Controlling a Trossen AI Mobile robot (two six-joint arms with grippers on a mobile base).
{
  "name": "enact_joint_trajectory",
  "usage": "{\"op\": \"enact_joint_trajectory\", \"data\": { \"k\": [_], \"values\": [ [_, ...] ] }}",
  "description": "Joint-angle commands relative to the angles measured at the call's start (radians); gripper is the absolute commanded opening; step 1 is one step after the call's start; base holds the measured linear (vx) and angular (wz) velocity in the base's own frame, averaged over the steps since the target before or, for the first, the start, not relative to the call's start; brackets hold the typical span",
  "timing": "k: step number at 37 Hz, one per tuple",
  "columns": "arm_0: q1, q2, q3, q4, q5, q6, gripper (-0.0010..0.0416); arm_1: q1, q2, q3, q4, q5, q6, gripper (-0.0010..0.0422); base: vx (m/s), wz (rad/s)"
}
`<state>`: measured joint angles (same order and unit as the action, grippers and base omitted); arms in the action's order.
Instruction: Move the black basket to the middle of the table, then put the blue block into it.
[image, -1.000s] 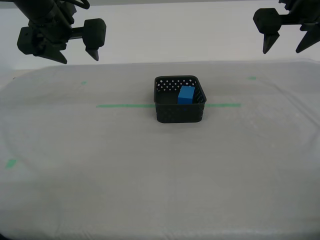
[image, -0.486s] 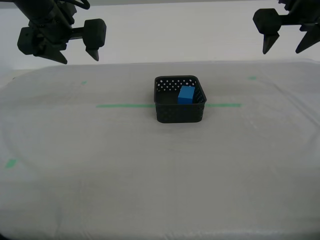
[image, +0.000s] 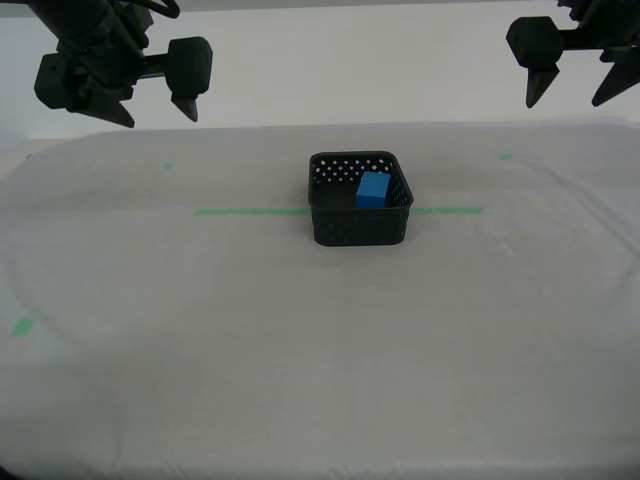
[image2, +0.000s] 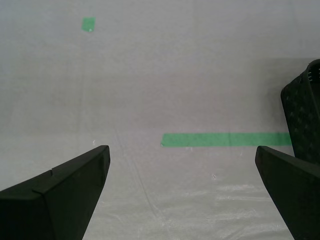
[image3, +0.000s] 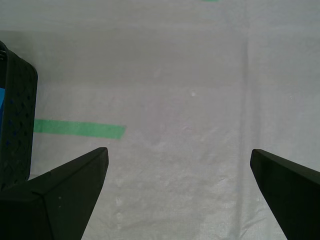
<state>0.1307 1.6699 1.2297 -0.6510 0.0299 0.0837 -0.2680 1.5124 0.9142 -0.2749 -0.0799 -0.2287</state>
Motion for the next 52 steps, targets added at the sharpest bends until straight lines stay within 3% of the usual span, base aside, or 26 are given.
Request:
{"op": "enact_joint_trajectory", "data": {
  "k": [1,52],
  "values": [
    [0.001,0.0,0.001,0.001,-0.002,0.002,0.0399,0.0,0.0,0.001,0.0,0.003,0.002,0.04,0.0,0.0],
    [0.001,0.0,0.001,0.001,-0.002,0.002,0.0398,0.0,0.0,0.001,0.0,0.003,0.002,0.04,0.0,0.0]
  ]
}}
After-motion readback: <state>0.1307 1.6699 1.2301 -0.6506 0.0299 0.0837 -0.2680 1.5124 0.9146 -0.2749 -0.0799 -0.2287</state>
